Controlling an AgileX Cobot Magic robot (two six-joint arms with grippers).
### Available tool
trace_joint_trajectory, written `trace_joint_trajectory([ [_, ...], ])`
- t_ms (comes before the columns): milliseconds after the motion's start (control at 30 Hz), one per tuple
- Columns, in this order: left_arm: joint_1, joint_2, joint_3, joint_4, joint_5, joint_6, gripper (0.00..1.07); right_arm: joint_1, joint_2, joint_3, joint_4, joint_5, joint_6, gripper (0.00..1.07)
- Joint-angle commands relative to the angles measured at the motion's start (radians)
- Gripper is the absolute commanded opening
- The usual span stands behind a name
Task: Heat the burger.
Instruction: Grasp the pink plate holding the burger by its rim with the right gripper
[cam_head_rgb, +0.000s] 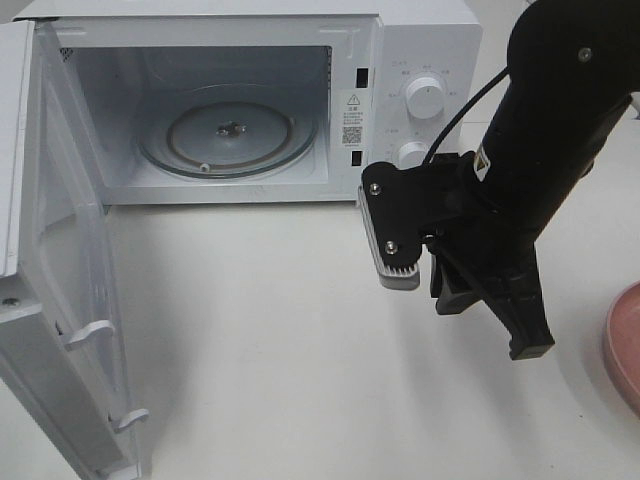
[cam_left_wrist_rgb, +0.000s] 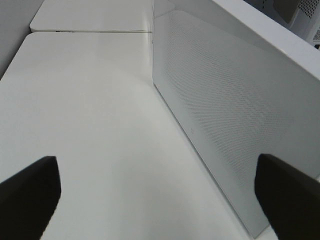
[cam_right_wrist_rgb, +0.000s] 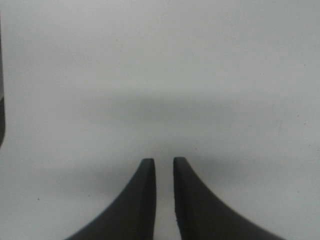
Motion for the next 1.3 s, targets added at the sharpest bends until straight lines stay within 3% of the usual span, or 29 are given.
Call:
trace_joint_trajectory([
  [33,-0.006,-0.024,0.003,-0.005,-0.006,-0.005,0.98,0.031,-0.006,-0.007,-0.067,-0.004,-0.01,0.18],
  [233,-0.006,-0.024,0.003,-0.005,-0.006,-0.005,0.98,0.079,-0.006,-0.007,-0.14,-0.053,0.027,0.31],
  [267,-0.006,-0.024,0.003,-0.005,-0.006,-0.005,0.98,0.086,-0.006,-0.007,-0.151,-0.064,0.04,0.4],
  [300,-0.006,-0.024,0.003,-0.005,-0.006,-0.005,0.98,0.086,-0.006,-0.007,-0.151,-0.064,0.04,0.4],
  [333,-0.006,-0.024,0.003,-0.005,-0.006,-0.005,0.98,0.101,-0.006,-0.007,-0.173,-0.094,0.071,0.48],
  [400,-0.006,-0.024,0.003,-0.005,-0.006,-0.005,0.98,0.105,-0.006,-0.007,-0.179,-0.107,0.083,0.52],
  [467,-0.006,-0.024,0.003,-0.005,-0.006,-0.005,0.98,0.122,-0.006,-0.007,-0.189,-0.152,0.116,0.64],
  [667,-0.006,-0.024,0.003,-0.005,-0.006,-0.005,0.98,0.149,-0.006,-0.007,-0.191,-0.249,0.131,0.79],
  [1300,-0.006,-0.024,0.003,-0.005,-0.006,-0.005,0.98,0.149,-0.006,-0.054,-0.201,-0.43,0.229,0.79],
])
